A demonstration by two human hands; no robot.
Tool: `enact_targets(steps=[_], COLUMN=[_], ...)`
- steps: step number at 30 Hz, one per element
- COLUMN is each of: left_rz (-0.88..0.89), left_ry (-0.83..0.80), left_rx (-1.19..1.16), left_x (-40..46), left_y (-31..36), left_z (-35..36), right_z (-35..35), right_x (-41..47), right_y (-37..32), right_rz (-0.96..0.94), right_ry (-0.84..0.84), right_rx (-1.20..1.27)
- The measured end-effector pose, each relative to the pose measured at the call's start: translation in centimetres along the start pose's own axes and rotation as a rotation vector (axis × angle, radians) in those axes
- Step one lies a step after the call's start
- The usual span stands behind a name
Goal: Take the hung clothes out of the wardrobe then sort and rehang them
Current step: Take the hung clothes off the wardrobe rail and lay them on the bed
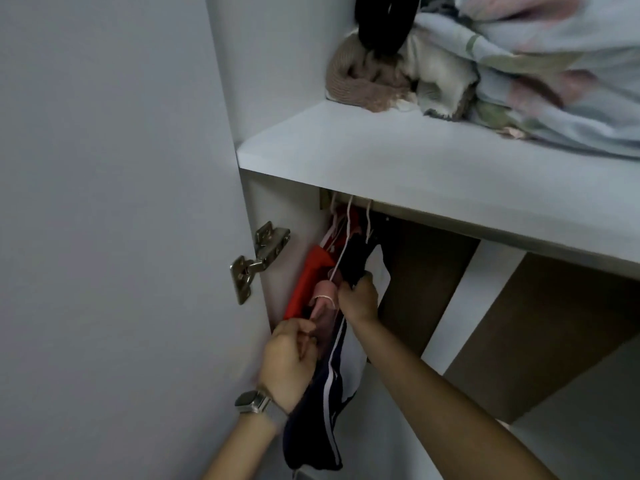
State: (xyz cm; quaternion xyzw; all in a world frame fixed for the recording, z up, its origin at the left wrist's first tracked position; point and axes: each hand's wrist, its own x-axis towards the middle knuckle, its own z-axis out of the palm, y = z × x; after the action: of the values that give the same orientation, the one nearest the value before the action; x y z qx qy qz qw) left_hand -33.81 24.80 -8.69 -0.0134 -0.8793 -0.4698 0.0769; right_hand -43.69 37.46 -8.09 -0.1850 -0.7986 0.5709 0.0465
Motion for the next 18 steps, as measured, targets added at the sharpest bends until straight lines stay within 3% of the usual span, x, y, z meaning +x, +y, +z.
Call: enact_targets(steps=[2, 7, 10, 14, 18], left_rz=[0.008, 0.237, 0.206, 0.073, 0.162], left_ry=[0.037, 0.23, 0.189, -0.022, 0.027], left_rx=[-0.014, 0.16, 0.26, 0.135, -0.021], left_x=[0.8, 3.2, 4.6, 7.2, 8.2], left_y=[0.6, 2.4, 3.0, 3.7, 4.7], left_z=[0.5, 2.7, 4.1, 5.1, 5.3], right_z=[-0.7, -5.0, -8.5, -12.3, -14.1], right_x=[0.2, -0.7, -2.1, -4.1, -5.3], right_y=[0.0, -0.4, -1.1, -1.1, 0.5], right_rz=[-0.003, 0.057, 0.015, -0.012, -0.023], right_ry=[0.002, 0.038, 0.073, 0.069, 0.047], right_rx=[-0.042, 0.187, 0.28, 0.267, 0.249])
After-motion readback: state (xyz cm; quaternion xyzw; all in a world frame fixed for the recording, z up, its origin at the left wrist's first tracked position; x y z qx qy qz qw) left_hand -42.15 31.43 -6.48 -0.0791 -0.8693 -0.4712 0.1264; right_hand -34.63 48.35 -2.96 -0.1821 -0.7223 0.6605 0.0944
